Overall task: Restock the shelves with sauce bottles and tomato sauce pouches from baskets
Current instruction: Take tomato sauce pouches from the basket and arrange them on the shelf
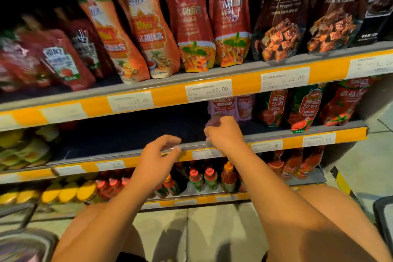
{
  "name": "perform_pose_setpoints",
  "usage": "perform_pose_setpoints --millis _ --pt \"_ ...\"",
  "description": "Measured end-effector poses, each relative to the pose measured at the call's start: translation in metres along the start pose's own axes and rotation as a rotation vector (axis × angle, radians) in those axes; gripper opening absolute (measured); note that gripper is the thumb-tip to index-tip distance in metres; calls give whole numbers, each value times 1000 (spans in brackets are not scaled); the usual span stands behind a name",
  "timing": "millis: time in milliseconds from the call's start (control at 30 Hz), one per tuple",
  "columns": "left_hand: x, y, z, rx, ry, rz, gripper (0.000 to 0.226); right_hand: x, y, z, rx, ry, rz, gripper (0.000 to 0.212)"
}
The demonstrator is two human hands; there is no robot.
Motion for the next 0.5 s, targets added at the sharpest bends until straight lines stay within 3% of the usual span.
perform_pose_setpoints --millis 233,500 --pt "-84 -80 26 32 -62 -87 23 -54 71 14 -344 -255 235 24" --pt "-169 -184 55 53 -123 -300 26 -116 155 30 -368 -431 397 13"
Point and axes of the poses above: each hand's wrist, its own x-axis towards the middle knuckle, its own y-axis out of the palm, z = x × y, the point moved 3 cm from there along x, towards the middle knuckle, and after that the axes turned 13 degrees about y, right-handed, at the moved point
